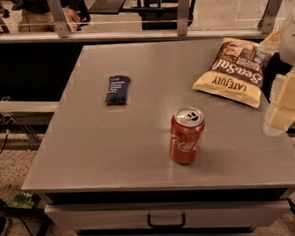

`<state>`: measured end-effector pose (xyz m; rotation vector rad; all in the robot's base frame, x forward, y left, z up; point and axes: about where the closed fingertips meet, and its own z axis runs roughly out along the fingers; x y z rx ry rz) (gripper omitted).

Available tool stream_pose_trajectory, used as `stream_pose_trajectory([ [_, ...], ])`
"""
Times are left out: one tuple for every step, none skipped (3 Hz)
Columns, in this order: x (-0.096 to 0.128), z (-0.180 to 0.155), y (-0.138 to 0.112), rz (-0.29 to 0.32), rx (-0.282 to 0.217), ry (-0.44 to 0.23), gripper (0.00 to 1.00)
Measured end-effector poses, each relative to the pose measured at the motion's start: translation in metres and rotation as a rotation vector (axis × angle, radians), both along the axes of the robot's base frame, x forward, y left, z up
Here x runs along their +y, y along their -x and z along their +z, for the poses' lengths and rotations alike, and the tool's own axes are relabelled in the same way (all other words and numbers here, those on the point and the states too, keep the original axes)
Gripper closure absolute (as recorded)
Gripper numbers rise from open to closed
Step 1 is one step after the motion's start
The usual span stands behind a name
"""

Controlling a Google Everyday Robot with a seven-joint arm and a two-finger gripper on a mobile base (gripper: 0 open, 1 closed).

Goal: Move coke can near brown chip bag

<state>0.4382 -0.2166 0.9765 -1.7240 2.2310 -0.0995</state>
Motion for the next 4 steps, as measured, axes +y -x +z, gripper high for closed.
stream_pose_trajectory([
  [0.001,0.000,0.000,0.003,0.001,-0.004,0.00],
  [0.020,-0.005,-0.001,0.049,0.025,-0.078,0.00],
  [0.067,-0.022,0.004,0.154,0.054,-0.200,0.00],
  [0.107,-0.044,0.009,0.241,0.058,-0.282,0.00],
])
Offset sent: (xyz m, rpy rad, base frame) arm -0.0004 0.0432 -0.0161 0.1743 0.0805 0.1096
